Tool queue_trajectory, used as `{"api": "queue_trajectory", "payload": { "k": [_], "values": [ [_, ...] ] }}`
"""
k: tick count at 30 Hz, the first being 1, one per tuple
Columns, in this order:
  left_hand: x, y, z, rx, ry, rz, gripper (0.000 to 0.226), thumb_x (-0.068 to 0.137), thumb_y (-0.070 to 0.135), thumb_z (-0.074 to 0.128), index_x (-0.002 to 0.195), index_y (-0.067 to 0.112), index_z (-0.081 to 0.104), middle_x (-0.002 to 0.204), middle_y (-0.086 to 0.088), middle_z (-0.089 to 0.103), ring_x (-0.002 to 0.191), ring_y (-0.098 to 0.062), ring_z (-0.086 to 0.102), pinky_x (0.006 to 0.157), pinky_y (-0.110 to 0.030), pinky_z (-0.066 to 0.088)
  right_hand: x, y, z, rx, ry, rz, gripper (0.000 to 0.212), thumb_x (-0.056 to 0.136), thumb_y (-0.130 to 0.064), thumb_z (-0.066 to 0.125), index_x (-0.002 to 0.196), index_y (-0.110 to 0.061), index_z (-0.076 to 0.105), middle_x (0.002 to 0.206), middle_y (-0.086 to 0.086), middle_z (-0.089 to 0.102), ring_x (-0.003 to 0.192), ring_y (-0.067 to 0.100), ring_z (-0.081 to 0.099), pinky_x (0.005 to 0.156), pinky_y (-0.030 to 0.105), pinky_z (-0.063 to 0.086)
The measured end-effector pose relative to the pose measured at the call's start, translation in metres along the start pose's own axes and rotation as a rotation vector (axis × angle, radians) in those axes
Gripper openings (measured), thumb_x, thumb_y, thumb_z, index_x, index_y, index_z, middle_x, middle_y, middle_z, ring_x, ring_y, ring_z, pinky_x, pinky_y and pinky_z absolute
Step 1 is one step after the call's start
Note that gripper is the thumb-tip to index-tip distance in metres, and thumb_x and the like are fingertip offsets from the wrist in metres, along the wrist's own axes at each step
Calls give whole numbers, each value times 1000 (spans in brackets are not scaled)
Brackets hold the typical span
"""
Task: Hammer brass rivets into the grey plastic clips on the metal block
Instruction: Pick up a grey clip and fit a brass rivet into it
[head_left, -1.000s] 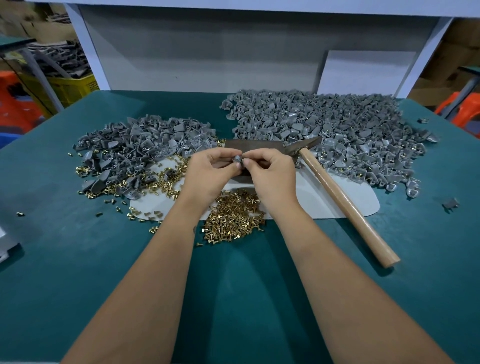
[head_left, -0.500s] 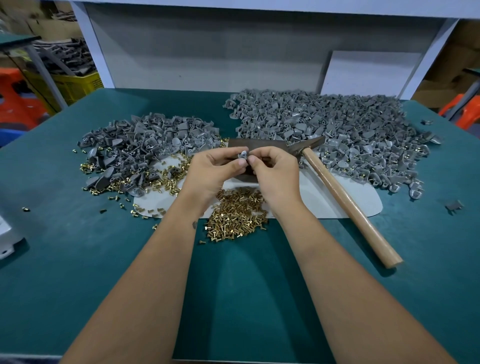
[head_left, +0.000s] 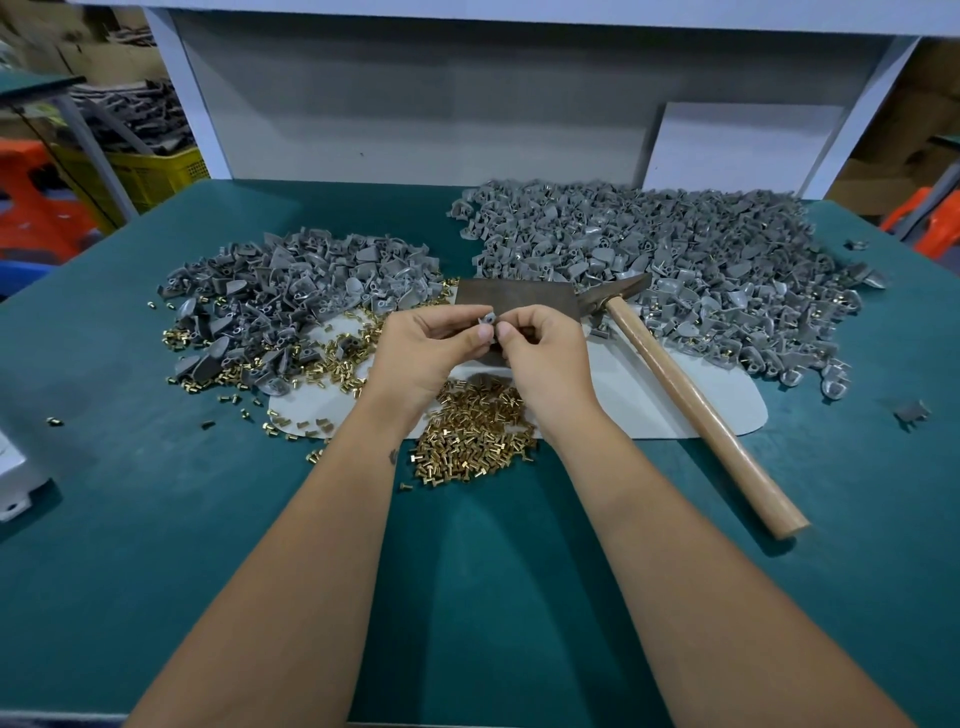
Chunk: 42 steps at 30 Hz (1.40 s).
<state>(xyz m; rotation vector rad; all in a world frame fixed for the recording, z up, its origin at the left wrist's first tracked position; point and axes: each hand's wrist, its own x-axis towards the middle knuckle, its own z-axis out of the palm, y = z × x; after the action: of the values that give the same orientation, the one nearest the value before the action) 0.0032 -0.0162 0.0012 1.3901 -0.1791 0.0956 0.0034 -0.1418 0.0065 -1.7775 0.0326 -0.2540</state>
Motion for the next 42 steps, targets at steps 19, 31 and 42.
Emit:
{"api": "queue_trajectory", "payload": {
  "k": [19,31,42],
  "values": [
    [4,-1,1,-57,50,-61,16,82,2,73,94,14,74,88,-6,77,85,-14,72,76,-18,55,3,-8,-16,192,-77,59,28,94,-4,52,80,-19,71,70,-2,66,61,4,60,63,22,54],
    [-1,3,4,98,42,-5,21,83,-6,70,96,11,73,88,-6,74,82,-15,72,75,-20,56,4,-6,-13,-107,6,-166,16,87,-14,64,77,-26,69,73,-12,67,72,1,62,66,14,50],
    [1,0,7,377,151,74,23,81,-2,74,92,18,74,84,-1,74,82,-16,73,79,-28,60,5,4,-6,-405,10,-342,11,86,-15,63,78,-23,62,82,-7,61,76,9,56,71,31,50]
  ]
}}
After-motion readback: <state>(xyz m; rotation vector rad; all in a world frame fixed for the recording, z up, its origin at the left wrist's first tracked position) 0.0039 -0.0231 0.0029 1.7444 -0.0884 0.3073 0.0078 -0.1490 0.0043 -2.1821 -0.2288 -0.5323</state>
